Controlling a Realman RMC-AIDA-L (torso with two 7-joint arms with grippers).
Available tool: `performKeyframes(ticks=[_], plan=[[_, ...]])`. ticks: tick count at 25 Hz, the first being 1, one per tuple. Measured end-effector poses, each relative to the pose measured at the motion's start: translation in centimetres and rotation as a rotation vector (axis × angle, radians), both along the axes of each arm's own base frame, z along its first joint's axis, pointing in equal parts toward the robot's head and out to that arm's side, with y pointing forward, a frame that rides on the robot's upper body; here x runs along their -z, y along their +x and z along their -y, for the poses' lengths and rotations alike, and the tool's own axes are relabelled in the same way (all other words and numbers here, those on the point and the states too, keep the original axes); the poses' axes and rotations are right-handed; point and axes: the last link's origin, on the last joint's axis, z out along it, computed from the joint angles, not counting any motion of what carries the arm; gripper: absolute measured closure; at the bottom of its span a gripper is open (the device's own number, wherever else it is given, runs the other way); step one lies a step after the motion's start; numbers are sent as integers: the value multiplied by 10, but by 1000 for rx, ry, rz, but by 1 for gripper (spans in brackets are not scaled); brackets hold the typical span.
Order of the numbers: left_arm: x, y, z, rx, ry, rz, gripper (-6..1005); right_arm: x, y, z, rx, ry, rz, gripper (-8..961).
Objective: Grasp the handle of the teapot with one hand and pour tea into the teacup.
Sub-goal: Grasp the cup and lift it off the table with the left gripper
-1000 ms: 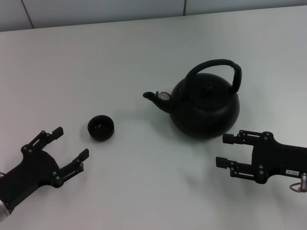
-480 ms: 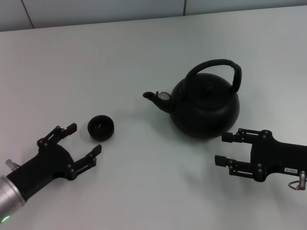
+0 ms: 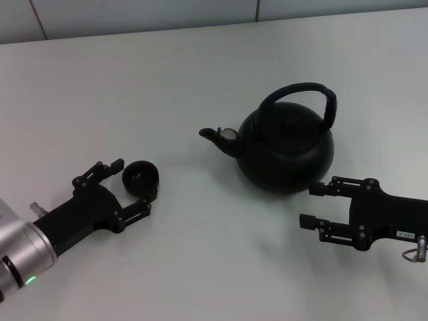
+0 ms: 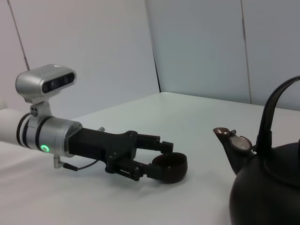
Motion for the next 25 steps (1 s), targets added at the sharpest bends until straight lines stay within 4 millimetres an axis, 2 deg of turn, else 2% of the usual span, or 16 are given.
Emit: performKeyframes(ticks=[11, 25], plan=[[4, 3, -9, -5, -7, -26, 225, -1, -1, -2, -6, 2, 1, 305], [5, 7, -9, 2, -13, -11, 236, 0, -1, -2, -1, 2, -4, 306]])
